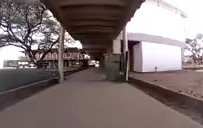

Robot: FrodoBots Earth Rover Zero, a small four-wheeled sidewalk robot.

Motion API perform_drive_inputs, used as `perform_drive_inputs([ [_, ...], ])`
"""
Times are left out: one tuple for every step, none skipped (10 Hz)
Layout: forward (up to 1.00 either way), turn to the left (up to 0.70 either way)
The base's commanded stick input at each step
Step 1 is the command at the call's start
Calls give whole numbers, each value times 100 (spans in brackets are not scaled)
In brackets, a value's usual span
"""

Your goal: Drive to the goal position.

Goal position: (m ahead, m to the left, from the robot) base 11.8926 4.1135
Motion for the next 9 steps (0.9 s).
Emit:
perform_drive_inputs([
  [50, 0],
  [50, 0],
  [50, 0],
  [50, 0],
  [50, 0],
  [50, 0],
  [50, 0],
  [50, 0],
  [50, 0],
])
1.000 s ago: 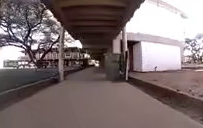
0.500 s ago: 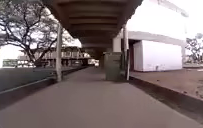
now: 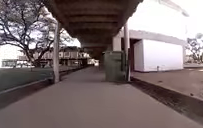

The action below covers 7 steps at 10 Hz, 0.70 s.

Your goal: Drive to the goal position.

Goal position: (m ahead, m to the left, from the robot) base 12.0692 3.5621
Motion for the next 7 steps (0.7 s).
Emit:
perform_drive_inputs([
  [50, 0],
  [50, 0],
  [50, 0],
  [50, 0],
  [50, 0],
  [50, 0],
  [50, 0],
])
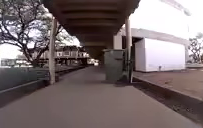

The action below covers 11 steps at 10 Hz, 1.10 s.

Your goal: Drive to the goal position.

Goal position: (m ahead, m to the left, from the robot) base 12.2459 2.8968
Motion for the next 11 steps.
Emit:
perform_drive_inputs([
  [50, 0],
  [50, 0],
  [50, 0],
  [50, 0],
  [50, 0],
  [50, 0],
  [50, 0],
  [50, 0],
  [50, 0],
  [50, 0],
  [50, 0],
])
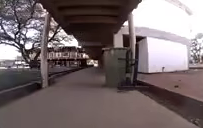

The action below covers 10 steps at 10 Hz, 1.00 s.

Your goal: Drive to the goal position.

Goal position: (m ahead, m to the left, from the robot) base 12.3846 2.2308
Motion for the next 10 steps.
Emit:
perform_drive_inputs([
  [50, 0],
  [50, 32],
  [50, 50],
  [50, 20],
  [50, 0],
  [50, 4],
  [50, 40],
  [50, 2],
  [50, 43],
  [50, 47],
])
